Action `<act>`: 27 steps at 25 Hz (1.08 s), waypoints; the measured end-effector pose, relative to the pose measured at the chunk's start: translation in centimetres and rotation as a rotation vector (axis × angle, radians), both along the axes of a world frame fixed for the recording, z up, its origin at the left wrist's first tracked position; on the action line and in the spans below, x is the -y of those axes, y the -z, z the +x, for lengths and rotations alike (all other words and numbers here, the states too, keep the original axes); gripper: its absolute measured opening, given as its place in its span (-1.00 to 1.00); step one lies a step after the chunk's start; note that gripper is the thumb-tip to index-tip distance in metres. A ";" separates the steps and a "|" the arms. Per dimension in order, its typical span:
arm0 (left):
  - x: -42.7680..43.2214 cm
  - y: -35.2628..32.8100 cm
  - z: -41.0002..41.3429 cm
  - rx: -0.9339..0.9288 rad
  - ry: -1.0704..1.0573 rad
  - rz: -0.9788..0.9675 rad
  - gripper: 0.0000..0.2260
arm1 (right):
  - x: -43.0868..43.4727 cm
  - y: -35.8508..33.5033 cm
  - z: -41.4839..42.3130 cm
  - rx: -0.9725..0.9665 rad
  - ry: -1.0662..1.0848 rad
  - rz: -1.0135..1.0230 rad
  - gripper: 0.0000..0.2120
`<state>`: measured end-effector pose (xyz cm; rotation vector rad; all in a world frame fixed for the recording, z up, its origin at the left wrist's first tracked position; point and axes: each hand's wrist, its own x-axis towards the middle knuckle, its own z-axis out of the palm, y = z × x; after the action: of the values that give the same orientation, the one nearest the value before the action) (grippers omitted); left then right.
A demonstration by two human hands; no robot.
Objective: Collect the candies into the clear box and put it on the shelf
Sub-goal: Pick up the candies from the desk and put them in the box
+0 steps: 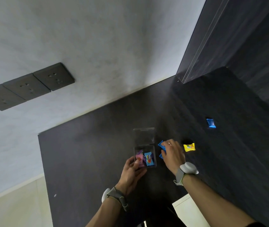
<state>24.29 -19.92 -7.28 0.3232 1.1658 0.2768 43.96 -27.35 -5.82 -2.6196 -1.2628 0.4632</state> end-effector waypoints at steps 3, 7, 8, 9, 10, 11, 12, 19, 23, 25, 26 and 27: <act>0.0 -0.6 0.1 -0.002 0.027 0.010 -0.64 | -0.3 0.7 0.2 0.013 0.011 -0.045 -0.77; 0.0 -1.6 0.4 0.007 0.053 0.043 -0.74 | -0.6 1.0 0.4 -0.012 0.043 -0.035 -0.81; 0.1 -1.8 0.6 0.008 0.054 0.047 -0.75 | -0.5 0.9 0.5 -0.022 0.049 -0.026 -0.81; 0.1 -2.0 0.7 0.006 0.058 0.051 -0.74 | -0.5 0.8 0.6 -0.032 0.057 -0.012 -0.82; 0.2 -2.0 0.9 0.004 0.066 0.052 -0.72 | -0.3 0.5 0.6 -0.040 0.069 0.009 -0.82; 0.2 -2.1 0.9 0.002 0.072 0.053 -0.71 | -0.2 0.2 0.6 -0.049 0.082 0.040 -0.81; 0.3 -2.1 1.0 0.001 0.075 0.052 -0.70 | 0.0 -0.1 0.5 -0.061 0.093 0.079 -0.80; 0.5 -1.7 1.3 -0.010 0.087 0.045 -0.67 | 1.1 -3.0 -1.9 -0.159 0.061 0.287 -0.75; 0.9 -1.3 1.7 0.018 0.043 0.078 -0.67 | 1.4 -3.7 -4.1 -0.195 0.009 0.306 -0.78; 1.2 -1.2 1.8 0.037 0.022 0.092 -0.67 | 1.5 -3.6 -4.7 -0.210 -0.011 0.321 -0.80; 1.3 -1.2 1.8 0.046 0.016 0.094 -0.67 | 1.6 -3.5 -4.7 -0.213 -0.009 0.335 -0.82; 1.3 -1.1 1.8 0.051 0.010 0.094 -0.66 | 1.7 -3.5 -4.6 -0.215 0.002 0.348 -0.83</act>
<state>26.09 -21.27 -6.19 0.4025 1.1025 0.3304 39.36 -29.06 -2.35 -2.2182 -1.1537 0.4629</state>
